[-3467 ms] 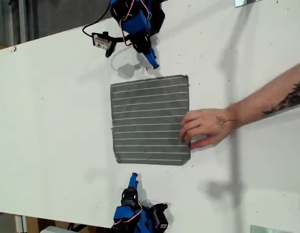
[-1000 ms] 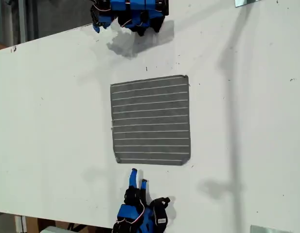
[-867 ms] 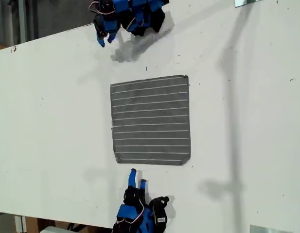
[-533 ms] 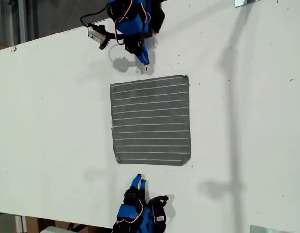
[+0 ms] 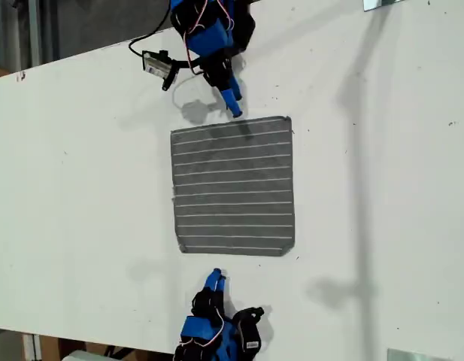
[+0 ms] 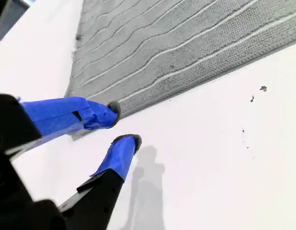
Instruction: Grasp corners of a square towel and fold twice.
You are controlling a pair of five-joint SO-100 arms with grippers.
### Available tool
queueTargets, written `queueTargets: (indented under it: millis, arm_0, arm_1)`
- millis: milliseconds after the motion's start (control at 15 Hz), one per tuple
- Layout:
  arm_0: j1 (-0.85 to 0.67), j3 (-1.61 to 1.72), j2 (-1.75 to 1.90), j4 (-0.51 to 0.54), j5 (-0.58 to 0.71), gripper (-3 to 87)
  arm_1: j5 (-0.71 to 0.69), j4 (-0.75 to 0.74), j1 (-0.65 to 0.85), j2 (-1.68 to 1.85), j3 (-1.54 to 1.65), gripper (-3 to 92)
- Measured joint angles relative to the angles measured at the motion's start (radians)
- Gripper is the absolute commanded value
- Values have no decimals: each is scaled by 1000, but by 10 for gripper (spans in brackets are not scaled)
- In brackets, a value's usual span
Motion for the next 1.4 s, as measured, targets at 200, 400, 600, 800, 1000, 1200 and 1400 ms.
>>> queueTargets:
  millis: [200,400,600,800,1000,1200,1400]
  arm_0:
    - [-92,-101,-264,-72,120,101]
    - [-169,-164,-614,-184,209,91]
    - [-189,-143,-508,-164,218,90]
    - [-192,-60,-195,-17,218,90]
    - [-192,-46,-63,55,218,89]
    - [-192,-44,-55,55,218,88]
    - [-192,-44,-55,55,218,87]
  arm_1:
    - [-183,35,-23,-836,-568,386]
    - [-218,97,-104,-1586,-1048,377]
    - [-138,87,-213,-1758,-1121,380]
    - [-87,137,-253,-1761,-1124,378]
    - [-86,176,-250,-1759,-1126,373]
    - [-86,87,-250,-1821,-1126,333]
    - [-87,-52,-252,-1875,-1088,291]
